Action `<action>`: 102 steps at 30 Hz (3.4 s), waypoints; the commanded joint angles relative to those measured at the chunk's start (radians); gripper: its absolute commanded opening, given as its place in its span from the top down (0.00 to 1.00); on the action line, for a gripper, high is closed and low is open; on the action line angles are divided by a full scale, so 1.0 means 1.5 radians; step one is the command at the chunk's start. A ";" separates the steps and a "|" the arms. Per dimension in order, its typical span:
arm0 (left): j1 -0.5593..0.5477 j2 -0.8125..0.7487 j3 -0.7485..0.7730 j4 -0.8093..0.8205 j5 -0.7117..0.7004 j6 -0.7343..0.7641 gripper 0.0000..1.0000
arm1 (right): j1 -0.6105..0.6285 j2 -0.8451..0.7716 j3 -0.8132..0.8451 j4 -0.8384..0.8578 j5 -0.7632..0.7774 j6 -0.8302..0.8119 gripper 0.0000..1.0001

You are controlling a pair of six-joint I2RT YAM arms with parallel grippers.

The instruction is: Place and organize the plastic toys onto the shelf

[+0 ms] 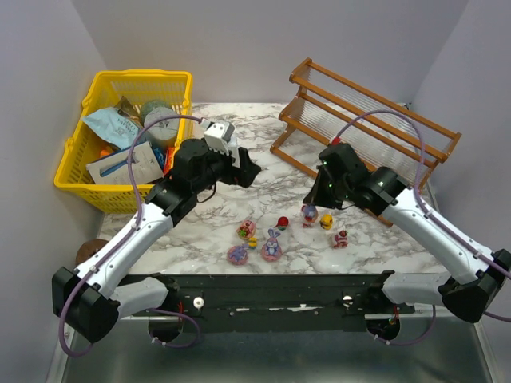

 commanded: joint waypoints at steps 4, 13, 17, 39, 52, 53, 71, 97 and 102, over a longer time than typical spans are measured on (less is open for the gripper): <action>-0.117 -0.060 -0.098 0.162 0.128 0.032 0.01 | -0.070 -0.009 0.127 -0.108 0.017 0.072 0.99; -0.264 0.005 -0.099 0.235 0.053 0.070 0.01 | -0.107 -0.023 0.192 -0.104 -0.059 0.107 0.99; -0.282 0.039 -0.088 0.277 0.029 0.079 0.01 | -0.108 -0.040 0.177 -0.096 -0.095 0.124 0.99; -0.318 0.150 -0.037 0.325 0.053 0.133 0.26 | -0.108 -0.041 0.165 -0.039 -0.201 0.133 0.99; -0.319 0.151 0.004 0.263 0.053 0.167 1.00 | -0.108 -0.074 0.138 0.046 -0.211 0.066 0.46; -0.319 0.144 0.013 0.249 0.068 0.167 1.00 | -0.109 -0.080 0.138 0.055 -0.190 0.053 0.36; -0.252 0.060 0.127 0.147 0.385 0.116 1.00 | -0.108 -0.211 0.095 0.292 -0.279 -0.357 0.12; -0.156 0.102 0.197 0.205 0.573 0.015 1.00 | -0.108 -0.126 0.112 0.411 -0.614 -0.322 0.38; -0.156 0.106 0.204 0.183 0.547 0.042 1.00 | -0.108 -0.124 0.106 0.420 -0.625 -0.304 0.59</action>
